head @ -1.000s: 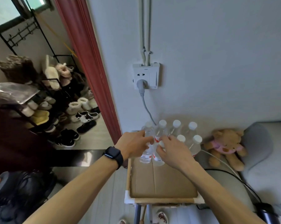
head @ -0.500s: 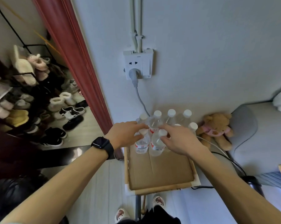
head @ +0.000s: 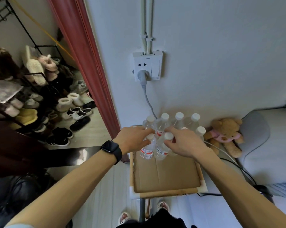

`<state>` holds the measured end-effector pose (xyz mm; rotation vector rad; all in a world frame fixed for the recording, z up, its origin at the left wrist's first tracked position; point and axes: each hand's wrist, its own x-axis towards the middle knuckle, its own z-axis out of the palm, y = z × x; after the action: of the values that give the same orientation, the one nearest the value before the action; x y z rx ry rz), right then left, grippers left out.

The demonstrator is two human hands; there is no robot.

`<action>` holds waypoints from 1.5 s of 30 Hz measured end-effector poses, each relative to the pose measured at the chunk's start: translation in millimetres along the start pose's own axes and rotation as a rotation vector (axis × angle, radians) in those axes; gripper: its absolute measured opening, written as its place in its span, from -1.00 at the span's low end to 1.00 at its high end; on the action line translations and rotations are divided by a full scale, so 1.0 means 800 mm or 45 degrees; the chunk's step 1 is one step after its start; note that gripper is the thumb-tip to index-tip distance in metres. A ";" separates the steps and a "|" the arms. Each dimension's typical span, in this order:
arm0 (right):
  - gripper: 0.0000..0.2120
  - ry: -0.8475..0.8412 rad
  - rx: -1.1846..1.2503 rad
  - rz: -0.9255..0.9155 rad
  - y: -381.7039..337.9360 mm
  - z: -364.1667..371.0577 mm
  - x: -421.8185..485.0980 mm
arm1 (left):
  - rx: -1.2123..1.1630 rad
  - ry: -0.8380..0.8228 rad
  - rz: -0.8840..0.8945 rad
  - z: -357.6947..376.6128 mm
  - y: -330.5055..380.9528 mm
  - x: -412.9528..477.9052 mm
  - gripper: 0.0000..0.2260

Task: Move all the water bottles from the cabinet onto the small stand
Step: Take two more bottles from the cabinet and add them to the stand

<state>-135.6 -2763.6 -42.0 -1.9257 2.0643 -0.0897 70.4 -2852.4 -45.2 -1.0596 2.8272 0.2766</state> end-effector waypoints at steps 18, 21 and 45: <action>-0.67 0.040 -0.119 -0.004 -0.001 -0.004 0.021 | 0.041 0.046 -0.153 -0.003 0.010 0.009 -0.67; -0.68 0.061 -0.137 -0.005 0.002 -0.006 0.023 | 0.010 0.065 -0.127 -0.004 0.017 0.011 -0.69; -0.71 -0.007 -0.094 0.027 0.003 -0.009 0.025 | -0.150 0.058 -0.196 0.002 0.014 0.018 -0.70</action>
<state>-140.6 -2784.2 -39.7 -1.9439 2.1124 -0.0033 52.1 -2852.7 -47.9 -1.3156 2.7783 0.4140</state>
